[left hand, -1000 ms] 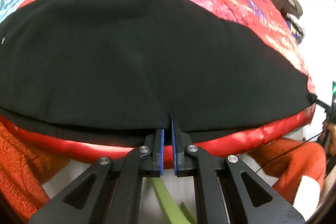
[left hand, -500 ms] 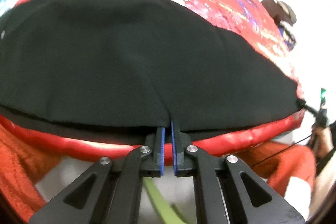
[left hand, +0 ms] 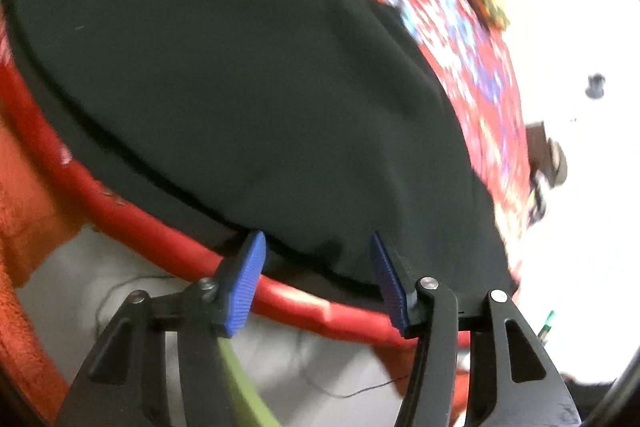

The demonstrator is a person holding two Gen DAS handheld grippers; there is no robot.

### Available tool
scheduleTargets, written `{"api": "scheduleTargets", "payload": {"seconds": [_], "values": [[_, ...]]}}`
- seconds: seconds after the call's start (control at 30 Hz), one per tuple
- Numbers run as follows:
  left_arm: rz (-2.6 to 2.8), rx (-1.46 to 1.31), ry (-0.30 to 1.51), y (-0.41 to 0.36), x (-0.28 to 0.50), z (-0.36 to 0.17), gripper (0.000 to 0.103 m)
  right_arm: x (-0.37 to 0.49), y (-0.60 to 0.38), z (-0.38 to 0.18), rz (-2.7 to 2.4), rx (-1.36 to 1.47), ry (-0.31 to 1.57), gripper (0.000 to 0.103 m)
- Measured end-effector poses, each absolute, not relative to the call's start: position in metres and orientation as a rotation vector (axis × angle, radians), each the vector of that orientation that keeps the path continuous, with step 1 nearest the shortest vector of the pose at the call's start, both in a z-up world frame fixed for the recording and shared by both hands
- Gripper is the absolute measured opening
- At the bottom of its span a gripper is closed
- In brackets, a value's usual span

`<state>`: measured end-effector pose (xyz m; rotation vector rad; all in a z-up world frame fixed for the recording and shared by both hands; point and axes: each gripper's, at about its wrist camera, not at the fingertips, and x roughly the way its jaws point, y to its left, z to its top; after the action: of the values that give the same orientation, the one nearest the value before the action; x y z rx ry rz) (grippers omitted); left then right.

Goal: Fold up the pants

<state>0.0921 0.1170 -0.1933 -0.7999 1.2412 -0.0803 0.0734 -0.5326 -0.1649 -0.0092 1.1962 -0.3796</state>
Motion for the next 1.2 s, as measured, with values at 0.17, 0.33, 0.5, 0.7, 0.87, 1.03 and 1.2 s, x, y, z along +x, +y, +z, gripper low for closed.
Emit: {"api": "scheduleTargets", "payload": {"seconds": [0.17,0.33,0.5,0.7,0.87,1.03,1.2], "values": [[-0.042,-0.905,1.236,0.133,0.092,-0.205,0.039,0.073,-0.533,-0.165,-0.379,-0.009,1.197,0.015],[-0.002,-0.897,1.240,0.142,0.085,-0.208,0.001,0.073,-0.533,-0.165,-0.379,-0.010,1.197,0.015],[-0.007,-0.785,1.225,0.139,0.074,-0.187,0.000,0.072,-0.533,-0.165,-0.378,-0.010,1.196,0.015],[-0.007,-0.697,1.229,0.138,0.065,-0.178,0.000,0.073,-0.534,-0.166,-0.378,-0.012,1.200,0.015],[0.059,-0.675,1.337,0.142,0.061,-0.202,0.000,0.074,-0.534,-0.166,-0.381,-0.016,1.205,0.015],[0.071,-0.734,1.359,0.154,0.055,-0.207,0.001,0.074,-0.534,-0.167,-0.381,-0.016,1.205,0.015],[0.049,-0.475,1.282,0.119,0.058,-0.165,0.070,0.074,-0.535,-0.165,-0.362,0.003,1.207,0.037]]}}
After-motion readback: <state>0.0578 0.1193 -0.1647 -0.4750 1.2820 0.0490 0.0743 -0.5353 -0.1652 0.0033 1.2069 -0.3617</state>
